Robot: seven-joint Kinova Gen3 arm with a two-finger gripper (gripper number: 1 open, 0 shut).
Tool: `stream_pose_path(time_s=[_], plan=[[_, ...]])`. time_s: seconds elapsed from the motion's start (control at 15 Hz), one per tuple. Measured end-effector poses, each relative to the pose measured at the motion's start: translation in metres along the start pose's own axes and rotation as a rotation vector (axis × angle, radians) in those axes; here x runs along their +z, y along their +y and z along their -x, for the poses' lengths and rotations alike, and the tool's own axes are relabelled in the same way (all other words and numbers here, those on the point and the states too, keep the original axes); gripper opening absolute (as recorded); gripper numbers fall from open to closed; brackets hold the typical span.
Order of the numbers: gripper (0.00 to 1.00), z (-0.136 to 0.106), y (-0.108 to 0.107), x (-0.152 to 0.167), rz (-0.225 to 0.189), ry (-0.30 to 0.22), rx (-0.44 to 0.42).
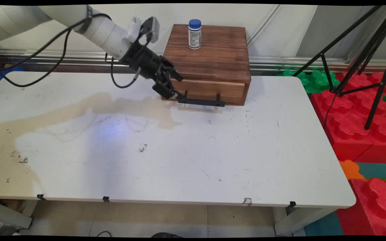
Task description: Open the drawer
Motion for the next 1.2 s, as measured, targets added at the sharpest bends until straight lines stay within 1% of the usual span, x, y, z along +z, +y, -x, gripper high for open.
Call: stream_pose_path(time_s=[0.2, 0.53, 0.93, 1.2], plan=[[1.0, -0.003, 0.006, 0.016, -0.001, -0.022, 0.018], [1.0, -0.011, 0.01, 0.044, -0.022, -0.058, 0.064], [1.0, -0.021, 0.008, 0.071, -0.046, -0.099, 0.151], [1.0, -0.025, 0.006, 0.09, -0.05, -0.127, 0.204]])
